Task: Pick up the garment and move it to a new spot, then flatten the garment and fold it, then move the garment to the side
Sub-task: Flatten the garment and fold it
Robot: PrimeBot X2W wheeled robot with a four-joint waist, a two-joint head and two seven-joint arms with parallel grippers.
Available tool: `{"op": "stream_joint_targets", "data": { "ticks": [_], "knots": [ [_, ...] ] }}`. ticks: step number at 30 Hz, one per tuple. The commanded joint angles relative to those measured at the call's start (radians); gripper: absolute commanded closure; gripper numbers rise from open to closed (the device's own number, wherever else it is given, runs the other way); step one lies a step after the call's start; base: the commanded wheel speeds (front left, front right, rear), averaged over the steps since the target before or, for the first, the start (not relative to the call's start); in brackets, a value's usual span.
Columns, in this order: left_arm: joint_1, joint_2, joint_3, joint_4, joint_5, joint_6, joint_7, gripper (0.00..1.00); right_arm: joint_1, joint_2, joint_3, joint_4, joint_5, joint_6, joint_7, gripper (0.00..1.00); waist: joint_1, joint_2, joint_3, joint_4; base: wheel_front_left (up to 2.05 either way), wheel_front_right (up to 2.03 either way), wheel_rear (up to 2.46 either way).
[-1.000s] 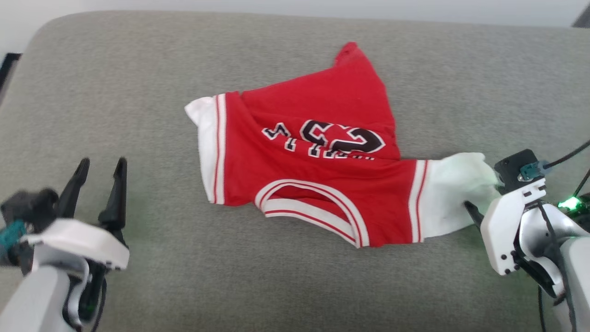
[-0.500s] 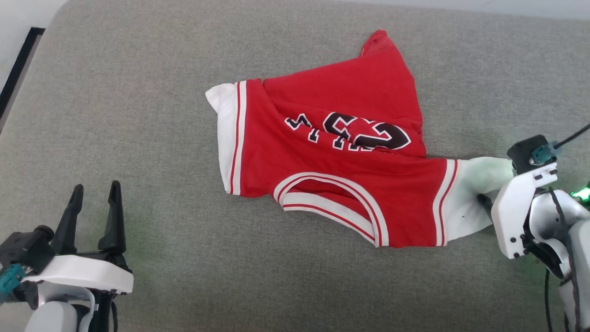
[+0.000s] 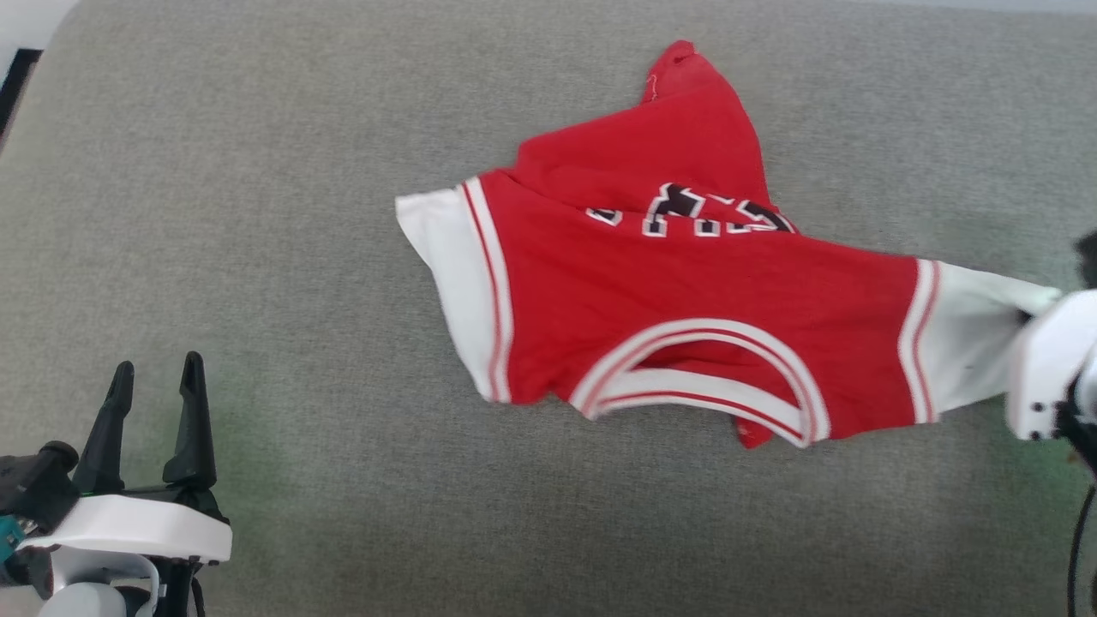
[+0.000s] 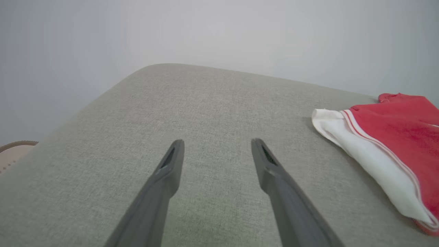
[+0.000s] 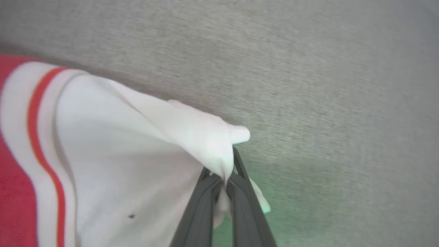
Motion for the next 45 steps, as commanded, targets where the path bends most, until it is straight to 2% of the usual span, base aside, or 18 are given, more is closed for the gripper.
{"op": "stream_joint_targets", "data": {
  "ticks": [1, 9, 12, 18, 19, 20, 25, 29, 31, 35, 38, 39, 43, 45],
  "knots": [
    [0.011, 0.005, 0.002, -0.006, -0.013, -0.002, -0.002, 0.00, 0.015, 0.011, -0.029, -0.011, -0.011, -0.005, -0.011, 1.00, 0.0000, 0.0000, -0.003, -0.010, 0.00, 0.00, 0.00],
    [0.011, 0.026, -0.010, -0.035, -0.017, -0.002, -0.002, 0.00, 0.060, 0.061, -0.240, -0.099, -0.091, -0.005, -0.059, 1.00, 0.0000, 0.0000, 0.007, -0.038, 0.00, 0.00, 0.00],
    [0.012, 0.043, -0.023, -0.043, -0.020, -0.002, -0.002, 0.00, 0.067, 0.100, -0.271, -0.103, -0.125, -0.005, -0.076, 1.00, 0.0000, 0.0000, 0.013, -0.047, 0.00, 0.00, 0.00],
    [0.002, 0.081, -0.041, -0.061, -0.029, -0.002, -0.002, 0.00, 0.048, 0.134, -0.291, -0.099, -0.198, -0.005, -0.158, 1.00, 0.0000, 0.0000, 0.023, -0.071, 0.00, 0.00, 0.00],
    [0.002, 0.089, -0.050, -0.064, -0.030, -0.002, -0.002, 0.00, 0.044, 0.148, -0.286, -0.093, -0.190, -0.005, -0.178, 0.54, 0.0000, 0.0000, 0.022, -0.076, 0.00, 0.00, 0.00],
    [0.004, 0.100, -0.063, -0.070, -0.030, -0.002, -0.002, 0.00, 0.041, 0.163, -0.288, -0.088, -0.183, -0.005, -0.198, 0.00, 0.0000, 0.0000, 0.020, -0.082, 0.00, 0.00, 0.00],
    [-0.003, 0.189, -0.127, -0.111, -0.019, -0.002, -0.002, 0.00, 0.055, 0.185, -0.278, -0.087, -0.189, -0.005, -0.279, 0.00, 0.0000, 0.0000, 0.008, -0.116, 0.00, 0.00, 0.00],
    [-0.022, 0.317, -0.236, -0.177, -0.025, -0.002, -0.002, 0.00, 0.077, 0.205, -0.290, -0.137, -0.163, -0.005, -0.339, 0.00, 0.0000, 0.0000, -0.001, -0.141, 0.00, 0.00, 0.00],
    [-0.042, 0.416, -0.328, -0.213, -0.021, 0.000, -0.002, 0.00, 0.096, 0.219, -0.290, -0.175, -0.148, -0.005, -0.363, 0.00, 0.0000, 0.0000, -0.004, -0.155, 0.00, 0.00, 0.00],
    [-0.110, 0.641, -0.570, -0.272, -0.060, 0.000, 0.008, 0.00, 0.134, 0.238, -0.252, -0.266, -0.125, -0.005, -0.390, 0.00, 0.0000, 0.0000, -0.004, -0.191, 0.00, 0.00, 0.00],
    [-0.212, 0.778, -0.741, -0.321, -0.088, 0.000, 0.052, 0.00, 0.160, 0.246, -0.206, -0.327, -0.129, -0.005, -0.404, 0.00, 0.0000, 0.0000, 0.003, -0.221, 0.00, 0.00, 0.00],
    [-0.212, 0.778, -0.741, -0.321, -0.088, 0.000, 0.052, 0.00, 0.160, 0.246, -0.206, -0.327, -0.129, -0.005, -0.404, 0.00, 0.0000, 0.0000, 0.003, -0.221, 0.00, 0.00, 0.00],
    [-0.387, 0.887, -0.978, -0.397, -0.140, 0.000, 0.142, 0.00, 0.185, 0.254, -0.138, -0.375, -0.125, -0.005, -0.416, 0.00, 0.0000, 0.0000, 0.015, -0.258, 0.00, 0.00, 0.00],
    [-0.471, 0.907, -1.101, -0.422, -0.162, 0.000, 0.190, 0.00, 0.194, 0.255, -0.113, -0.388, -0.123, -0.005, -0.423, 0.00, 0.0000, 0.0000, 0.023, -0.277, 0.00, 0.00, 0.00]
  ]
}}
